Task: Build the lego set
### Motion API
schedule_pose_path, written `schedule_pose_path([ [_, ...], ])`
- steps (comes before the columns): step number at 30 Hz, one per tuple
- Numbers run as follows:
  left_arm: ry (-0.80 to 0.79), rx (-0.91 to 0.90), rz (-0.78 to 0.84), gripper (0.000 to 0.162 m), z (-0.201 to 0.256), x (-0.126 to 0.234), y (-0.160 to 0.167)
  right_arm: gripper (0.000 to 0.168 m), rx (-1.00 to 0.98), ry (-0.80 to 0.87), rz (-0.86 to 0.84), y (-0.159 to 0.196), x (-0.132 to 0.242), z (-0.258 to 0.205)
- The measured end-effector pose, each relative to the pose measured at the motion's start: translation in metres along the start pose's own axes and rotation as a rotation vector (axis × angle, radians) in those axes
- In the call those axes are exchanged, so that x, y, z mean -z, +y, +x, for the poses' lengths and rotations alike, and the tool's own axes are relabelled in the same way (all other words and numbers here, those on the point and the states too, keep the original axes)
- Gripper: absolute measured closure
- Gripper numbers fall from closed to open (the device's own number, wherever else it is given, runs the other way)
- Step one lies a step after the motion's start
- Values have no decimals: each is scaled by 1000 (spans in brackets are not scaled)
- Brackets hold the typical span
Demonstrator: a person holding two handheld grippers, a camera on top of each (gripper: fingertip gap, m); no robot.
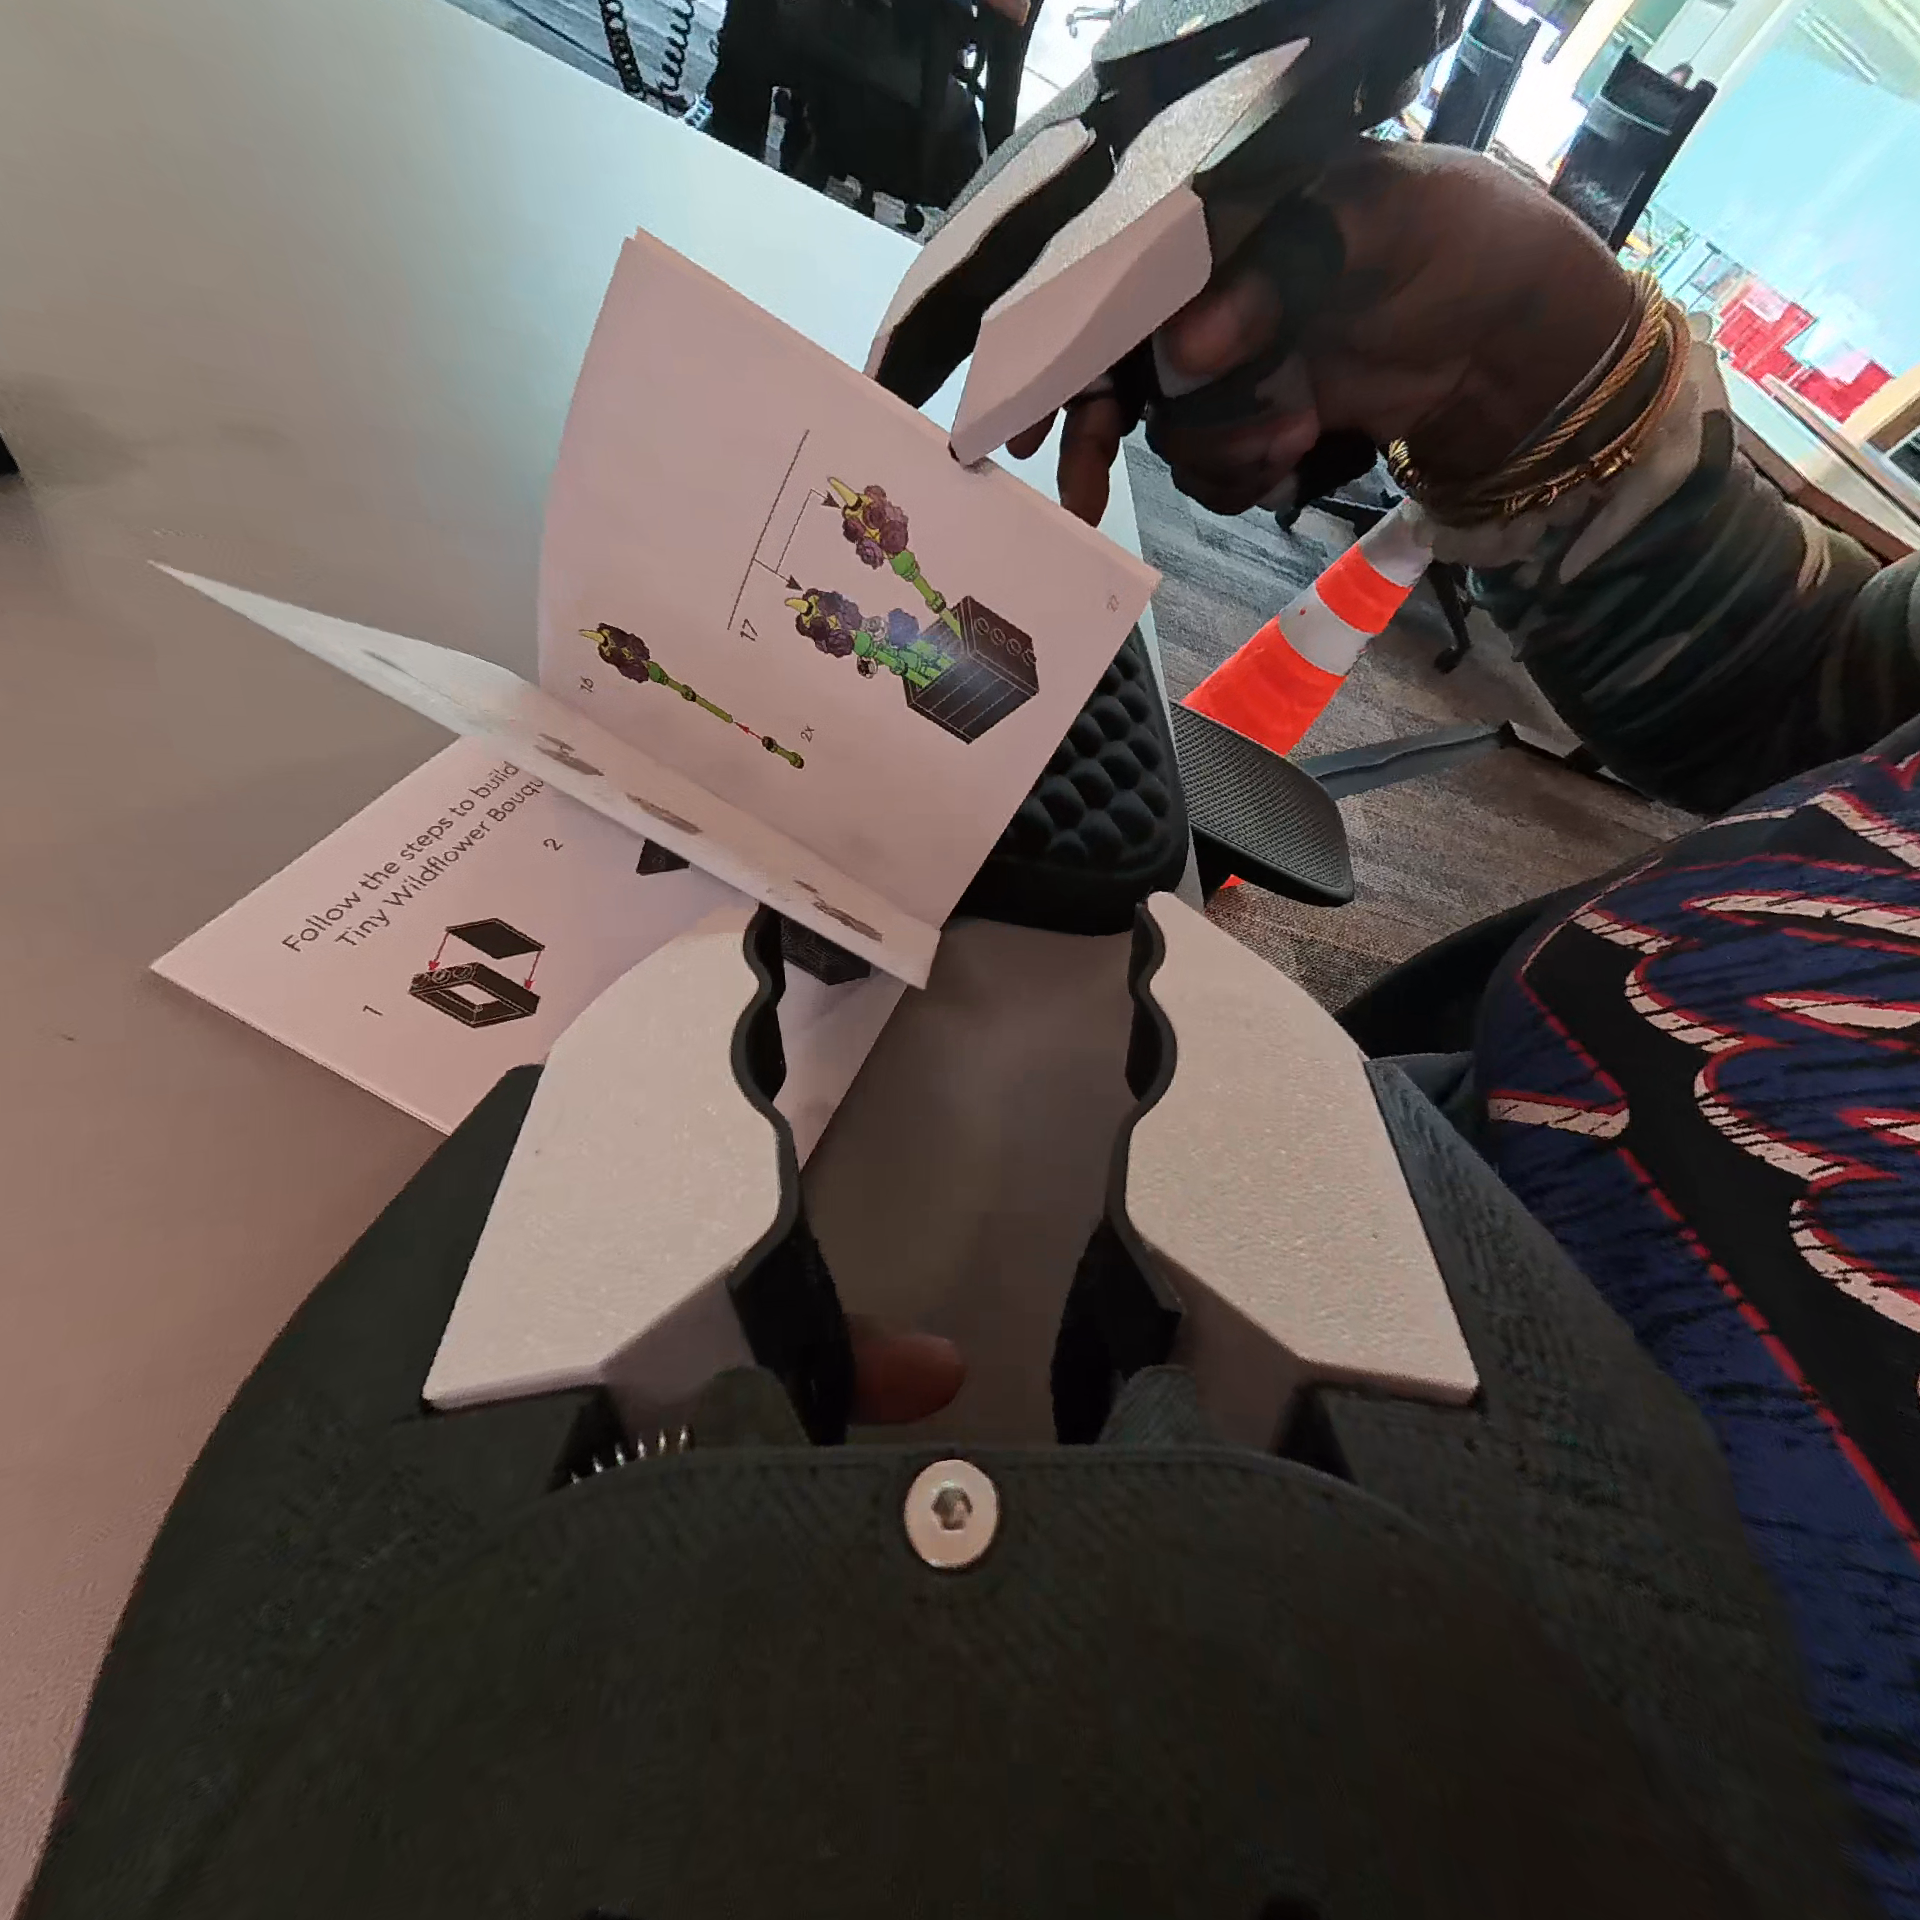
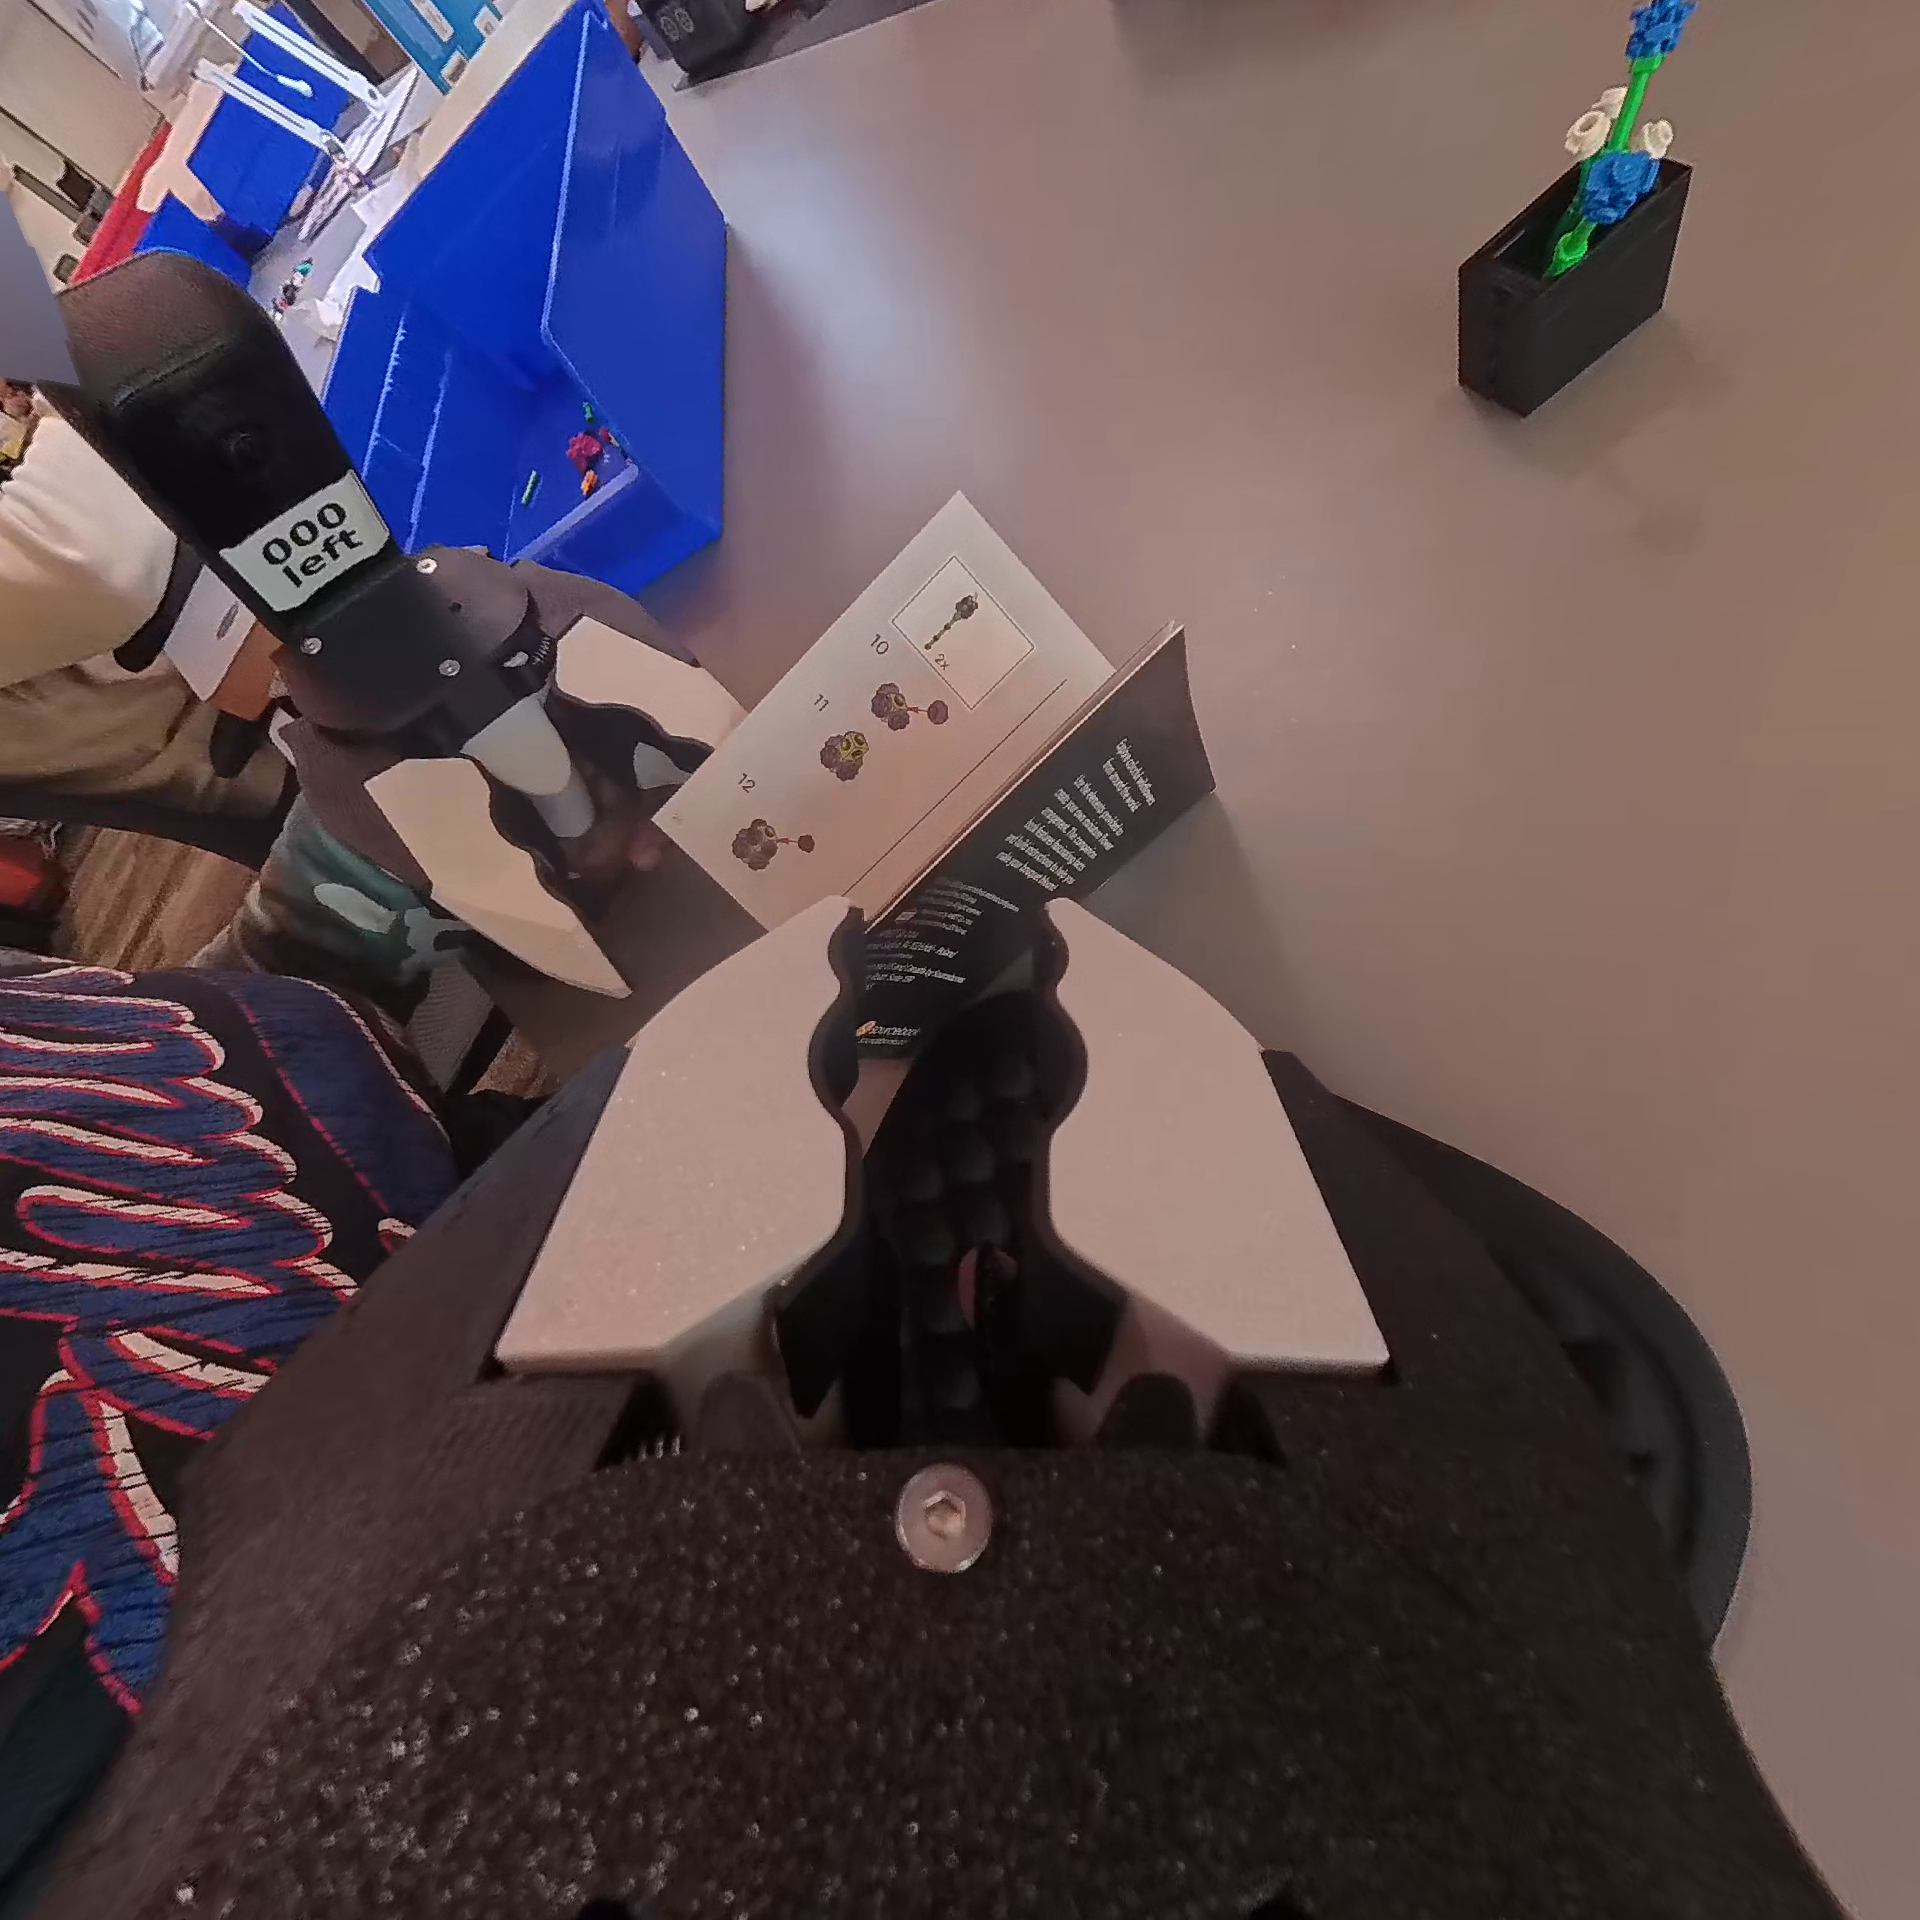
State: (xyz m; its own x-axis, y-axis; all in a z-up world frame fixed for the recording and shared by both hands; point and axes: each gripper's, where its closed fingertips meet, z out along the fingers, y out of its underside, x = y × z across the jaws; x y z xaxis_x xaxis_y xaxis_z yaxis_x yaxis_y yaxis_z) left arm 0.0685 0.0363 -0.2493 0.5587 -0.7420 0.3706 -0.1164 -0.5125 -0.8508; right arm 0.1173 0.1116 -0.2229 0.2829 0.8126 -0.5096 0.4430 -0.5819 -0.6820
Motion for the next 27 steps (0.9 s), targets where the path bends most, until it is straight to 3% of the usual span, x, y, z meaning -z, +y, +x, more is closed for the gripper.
schedule_pose_path([
  [6,-159,-10,43,98,-20,11,-10,137,-11,-7,6,1,1,3],
  [10,-247,-144,146,94,-20,27,-34,137,-7,-8,0,4,0,3],
  [16,-363,-310,63,92,-17,22,-32,137,-4,-13,0,4,0,3],
  [20,-377,-377,30,92,-15,9,-32,137,-1,-14,2,5,-1,2],
  [27,-390,-339,85,95,-12,15,-46,137,5,-14,-5,5,0,2],
])
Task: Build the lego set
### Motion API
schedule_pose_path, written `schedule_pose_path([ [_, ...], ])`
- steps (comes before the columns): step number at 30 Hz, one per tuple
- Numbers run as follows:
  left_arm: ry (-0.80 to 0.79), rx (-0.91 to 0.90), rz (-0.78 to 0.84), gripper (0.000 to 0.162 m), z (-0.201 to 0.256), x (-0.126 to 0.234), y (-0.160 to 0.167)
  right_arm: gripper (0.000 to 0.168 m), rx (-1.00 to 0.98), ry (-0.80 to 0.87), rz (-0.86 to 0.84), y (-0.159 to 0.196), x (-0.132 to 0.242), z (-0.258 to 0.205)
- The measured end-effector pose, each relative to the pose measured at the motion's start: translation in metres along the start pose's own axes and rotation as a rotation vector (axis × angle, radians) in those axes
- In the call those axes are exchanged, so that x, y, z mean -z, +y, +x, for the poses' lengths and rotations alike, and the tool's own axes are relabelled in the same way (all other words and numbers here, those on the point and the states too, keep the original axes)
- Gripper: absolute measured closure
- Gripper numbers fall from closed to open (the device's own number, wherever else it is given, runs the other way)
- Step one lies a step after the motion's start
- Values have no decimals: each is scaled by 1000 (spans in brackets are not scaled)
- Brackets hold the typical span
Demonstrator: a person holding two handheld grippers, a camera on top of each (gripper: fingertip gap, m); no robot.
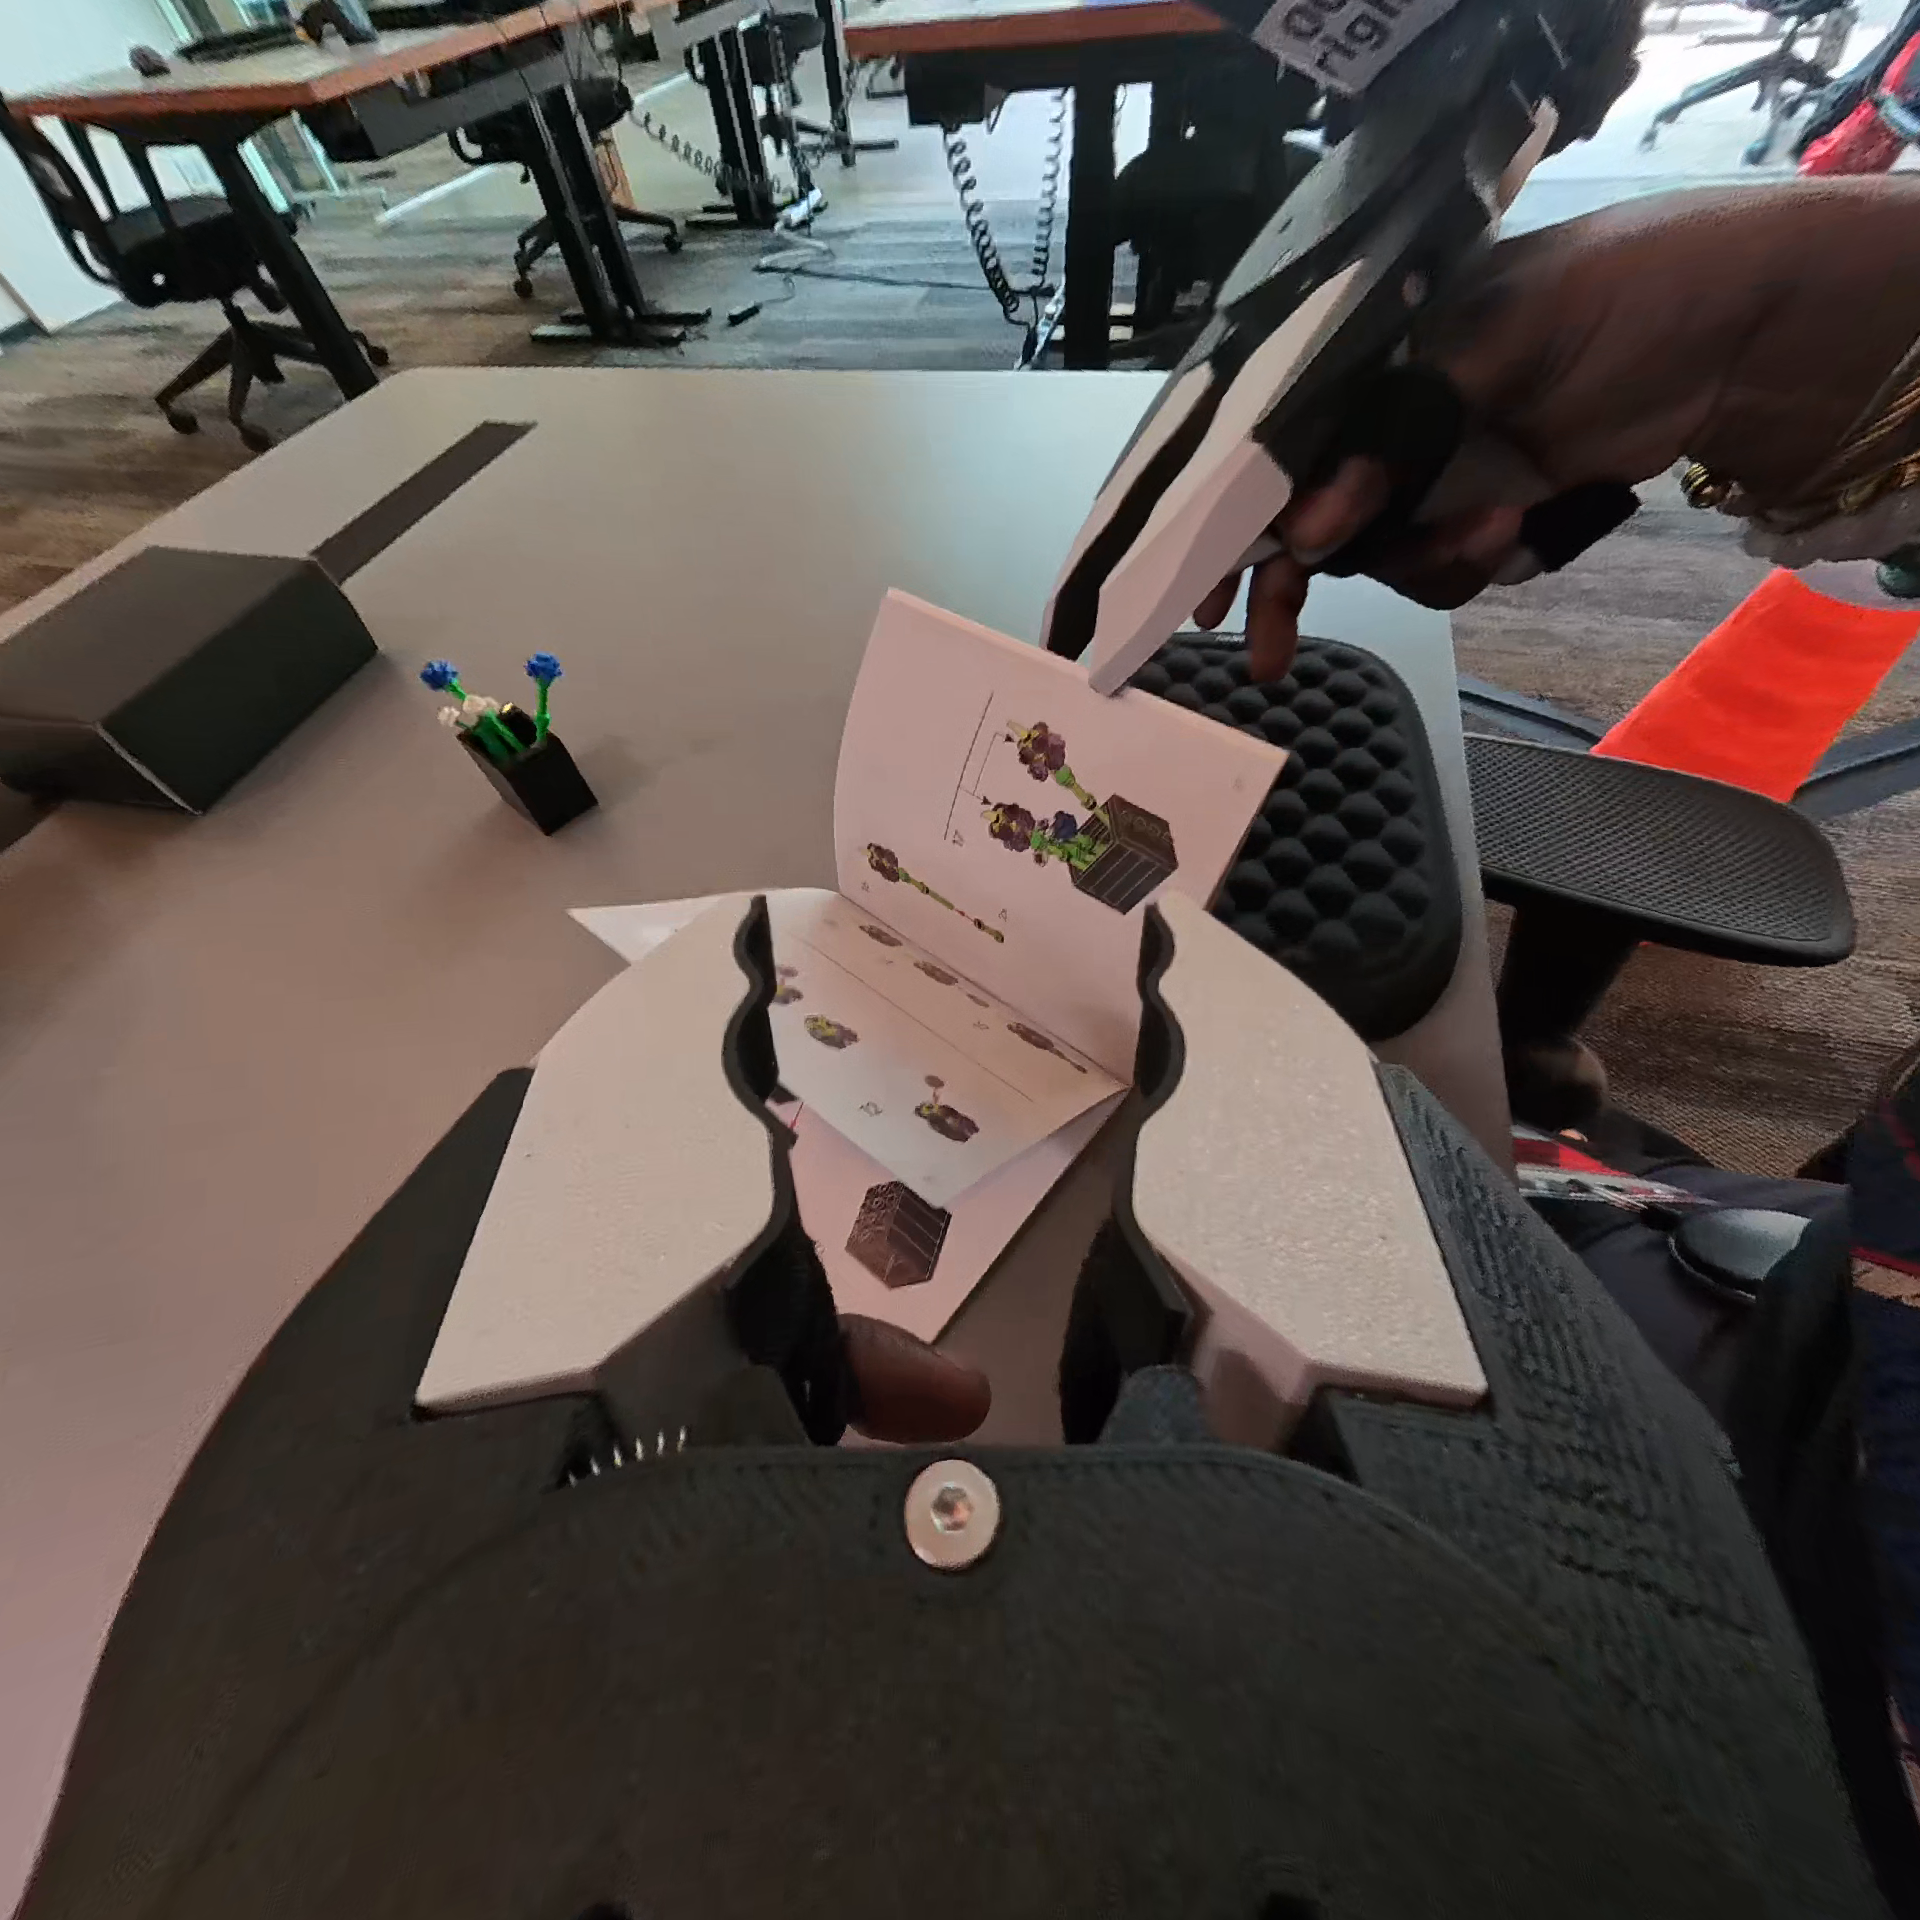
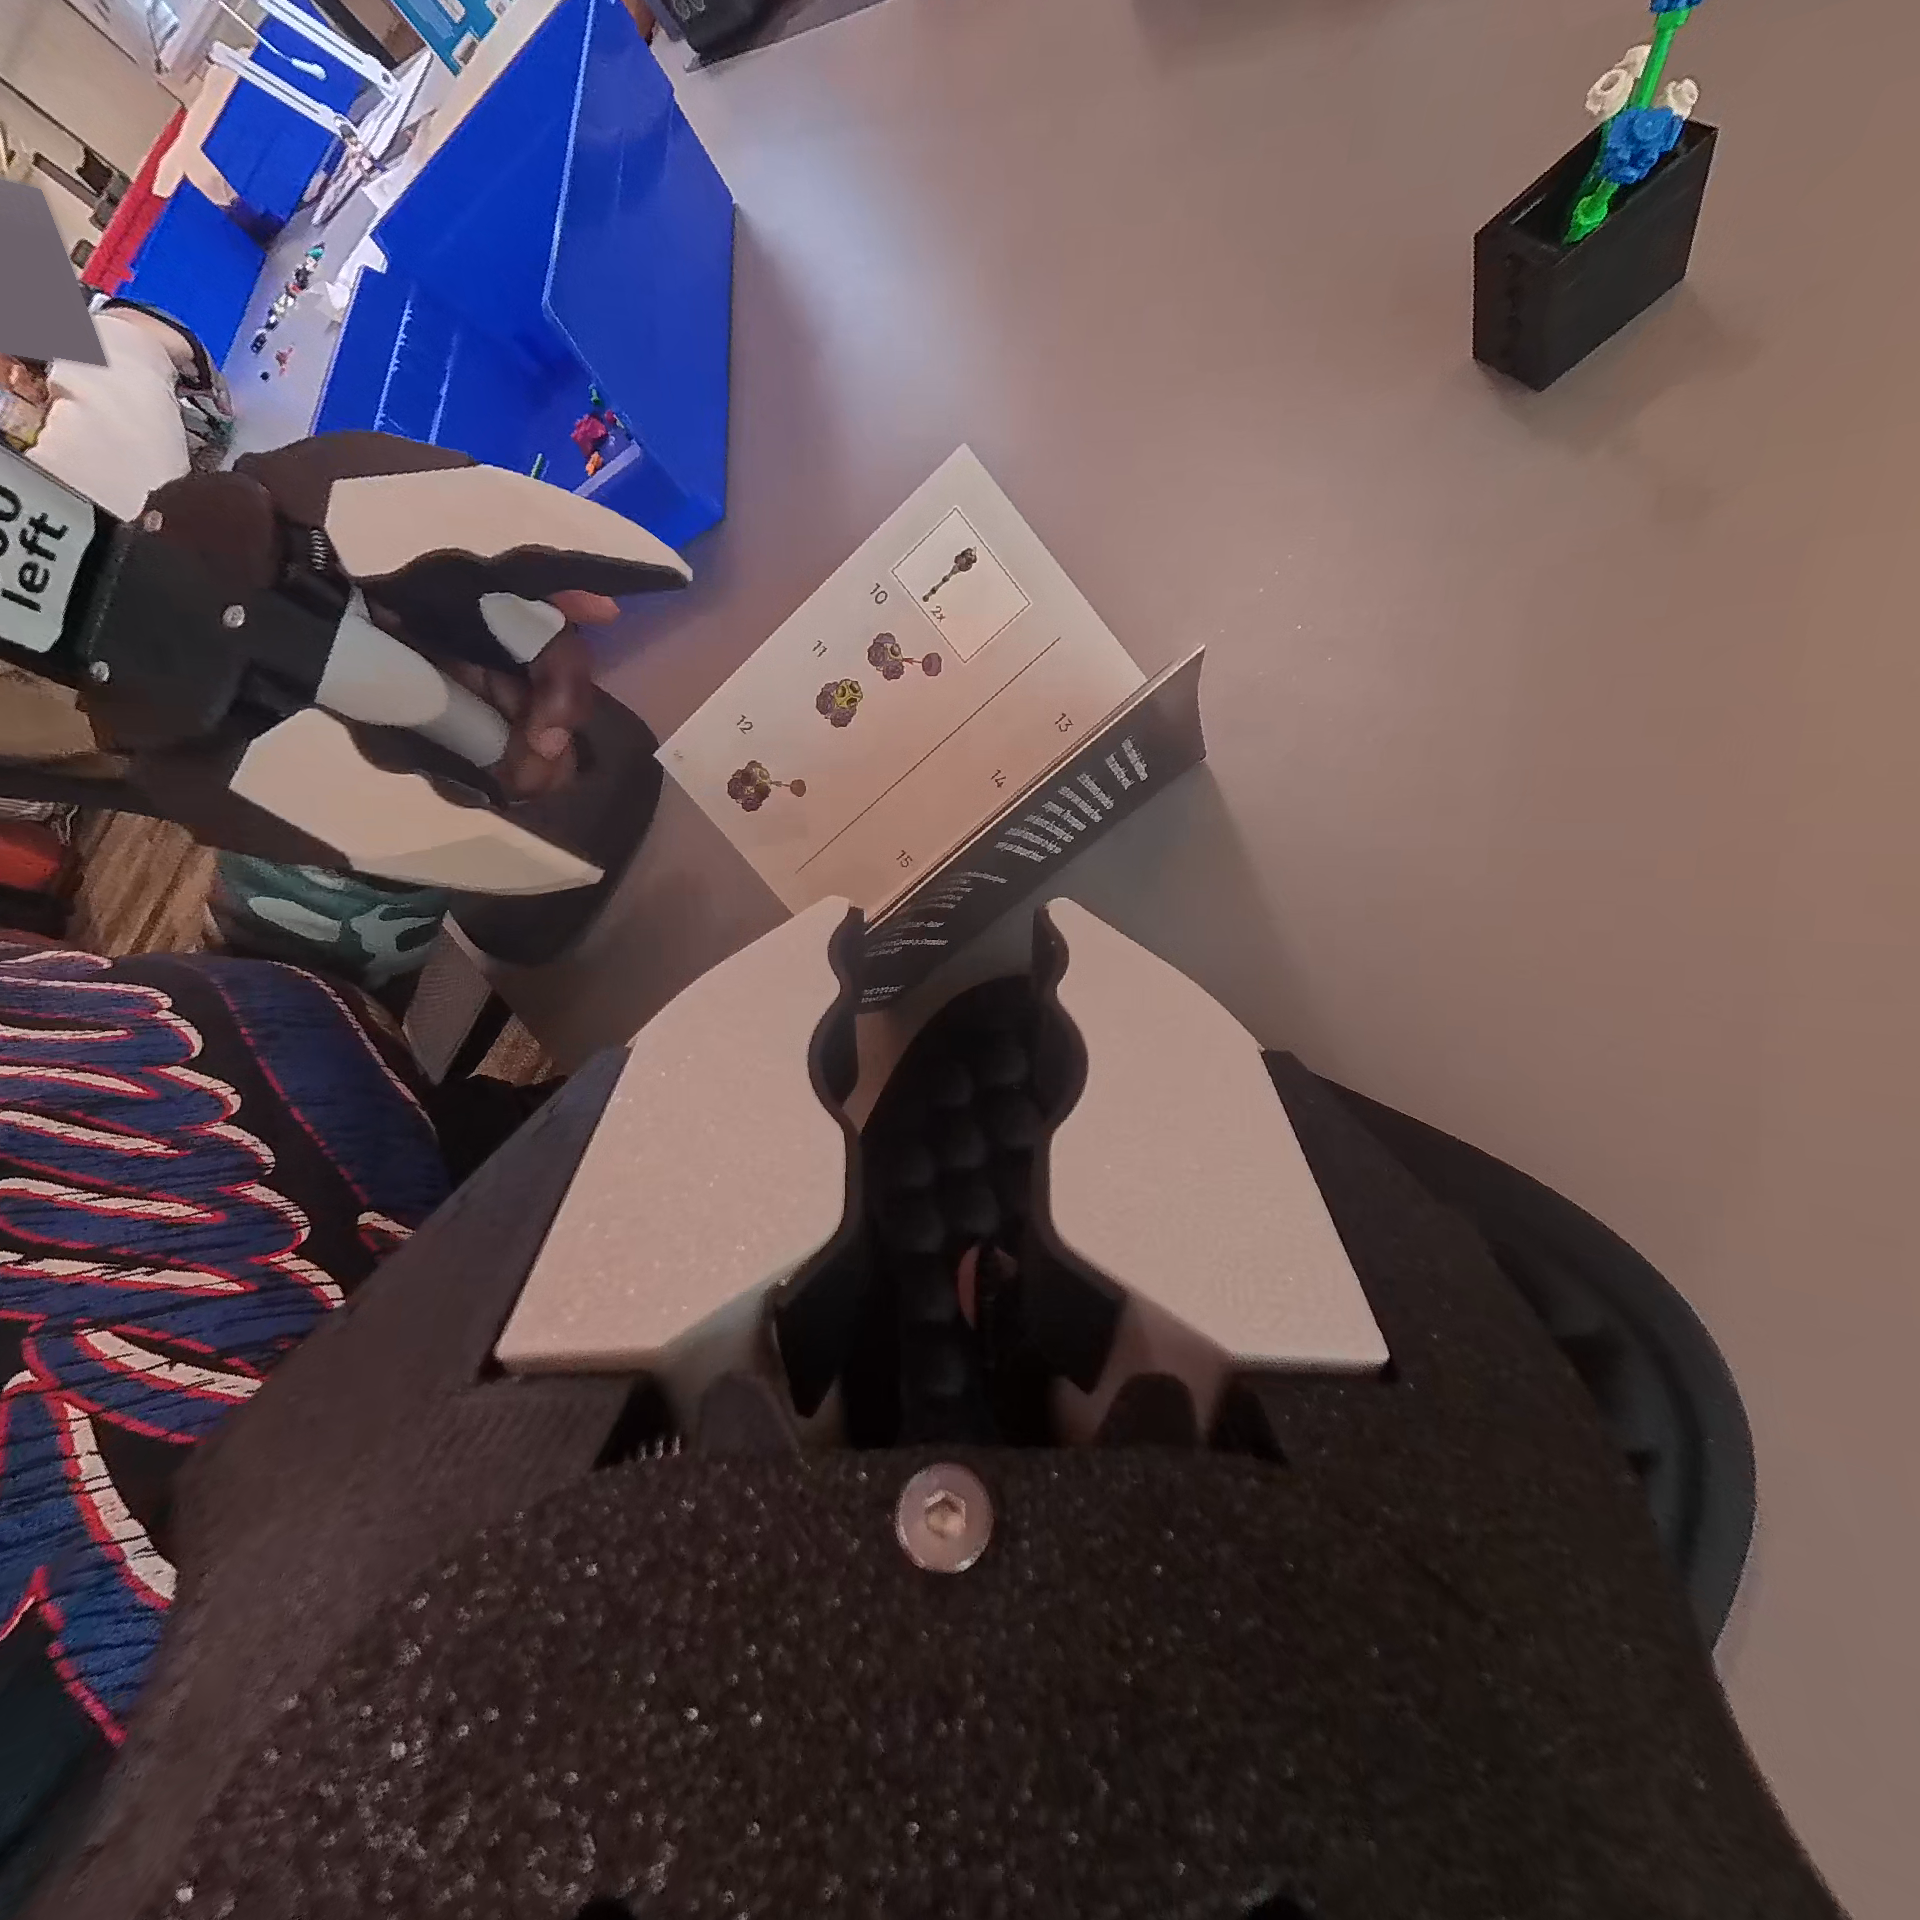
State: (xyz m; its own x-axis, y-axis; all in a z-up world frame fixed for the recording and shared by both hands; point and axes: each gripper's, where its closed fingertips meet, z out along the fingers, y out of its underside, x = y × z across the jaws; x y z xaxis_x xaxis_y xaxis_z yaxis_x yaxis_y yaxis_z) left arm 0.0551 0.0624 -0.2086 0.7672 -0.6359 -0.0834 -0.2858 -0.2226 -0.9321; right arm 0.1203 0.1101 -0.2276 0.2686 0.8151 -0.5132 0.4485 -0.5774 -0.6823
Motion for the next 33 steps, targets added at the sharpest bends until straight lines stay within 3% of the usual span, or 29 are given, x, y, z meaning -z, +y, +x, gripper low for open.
schedule_pose_path([
  [8,-80,36,-25,103,-12,8,13,137,-8,-11,2,1,1,1],
  [14,6,214,119,130,8,14,-24,136,-2,-43,10,1,-1,-1],
  [17,10,179,-20,138,11,-4,-8,136,-15,-64,-9,6,-5,1],
  [24,-135,-15,-497,148,-7,-45,84,134,-1,30,-119,31,-10,28],
  [26,-142,4,-477,150,-5,-47,86,134,23,93,-121,29,-5,36],
  [29,-173,-30,-498,148,-6,-44,87,149,141,257,-2,-3,12,42],
  [31,-190,-56,-514,148,-7,-44,87,156,277,330,93,-32,21,27],
  [33,-205,-79,-529,146,-8,-44,87,161,358,268,143,-48,14,-7],
])
